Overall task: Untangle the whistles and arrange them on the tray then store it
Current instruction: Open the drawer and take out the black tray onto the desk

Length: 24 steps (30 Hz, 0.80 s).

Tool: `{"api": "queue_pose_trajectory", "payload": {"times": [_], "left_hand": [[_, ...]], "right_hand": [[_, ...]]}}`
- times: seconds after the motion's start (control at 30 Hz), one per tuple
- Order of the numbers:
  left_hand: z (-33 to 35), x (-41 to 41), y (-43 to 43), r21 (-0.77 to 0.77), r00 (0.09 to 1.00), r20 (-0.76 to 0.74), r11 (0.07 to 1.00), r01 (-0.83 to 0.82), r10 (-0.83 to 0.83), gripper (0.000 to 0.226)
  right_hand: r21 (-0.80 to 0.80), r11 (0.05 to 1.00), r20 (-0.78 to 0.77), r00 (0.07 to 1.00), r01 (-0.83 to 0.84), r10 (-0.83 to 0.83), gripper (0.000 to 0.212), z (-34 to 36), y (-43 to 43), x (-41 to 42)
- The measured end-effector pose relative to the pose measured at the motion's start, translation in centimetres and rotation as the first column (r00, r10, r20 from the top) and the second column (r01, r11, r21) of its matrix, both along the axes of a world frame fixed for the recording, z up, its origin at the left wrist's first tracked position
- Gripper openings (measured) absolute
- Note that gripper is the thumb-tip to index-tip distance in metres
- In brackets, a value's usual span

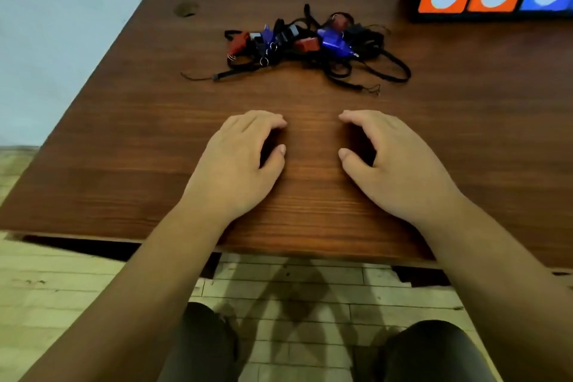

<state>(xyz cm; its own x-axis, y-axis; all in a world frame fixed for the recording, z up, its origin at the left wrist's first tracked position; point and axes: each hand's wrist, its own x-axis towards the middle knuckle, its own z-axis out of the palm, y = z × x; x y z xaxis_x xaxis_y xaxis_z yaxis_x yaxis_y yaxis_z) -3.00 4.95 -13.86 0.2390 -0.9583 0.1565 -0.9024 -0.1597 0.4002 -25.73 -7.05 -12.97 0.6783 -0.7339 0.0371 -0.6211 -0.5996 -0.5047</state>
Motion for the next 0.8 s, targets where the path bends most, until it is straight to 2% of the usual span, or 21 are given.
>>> {"api": "queue_pose_trajectory", "payload": {"times": [0.27, 0.37, 0.5, 0.7, 0.8], "left_hand": [[0.5, 0.0, 0.4, 0.051, 0.998, -0.055, 0.999, -0.003, 0.006, 0.035], [1.0, -0.5, 1.6, 0.037, 0.993, -0.118, 0.999, -0.003, 0.007, 0.033], [1.7, -1.2, 3.8, 0.039, 0.986, -0.165, 0.999, 0.002, 0.004, 0.032], [1.2, -3.0, 7.8, 0.124, 0.992, -0.123, 0.992, -0.001, 0.016, 0.041], [0.9, -3.9, 10.5, 0.089, 0.991, -0.136, 0.996, 0.013, -0.001, 0.039]], "right_hand": [[-0.104, 0.994, -0.047, 0.999, -0.016, 0.011, 0.057, -0.3, 1.5, -0.5], [-0.152, 0.988, -0.031, 0.999, -0.011, 0.006, 0.053, -0.3, 2.3, -0.5], [-0.146, 0.989, -0.045, 0.999, 0.007, -0.014, 0.052, 0.3, 4.0, -1.6], [-0.105, 0.992, -0.043, 0.996, 0.074, -0.078, 0.057, 0.5, 8.9, -4.3], [-0.119, 0.991, -0.024, 0.997, 0.066, -0.069, 0.055, 0.4, 11.0, -5.6]]}}
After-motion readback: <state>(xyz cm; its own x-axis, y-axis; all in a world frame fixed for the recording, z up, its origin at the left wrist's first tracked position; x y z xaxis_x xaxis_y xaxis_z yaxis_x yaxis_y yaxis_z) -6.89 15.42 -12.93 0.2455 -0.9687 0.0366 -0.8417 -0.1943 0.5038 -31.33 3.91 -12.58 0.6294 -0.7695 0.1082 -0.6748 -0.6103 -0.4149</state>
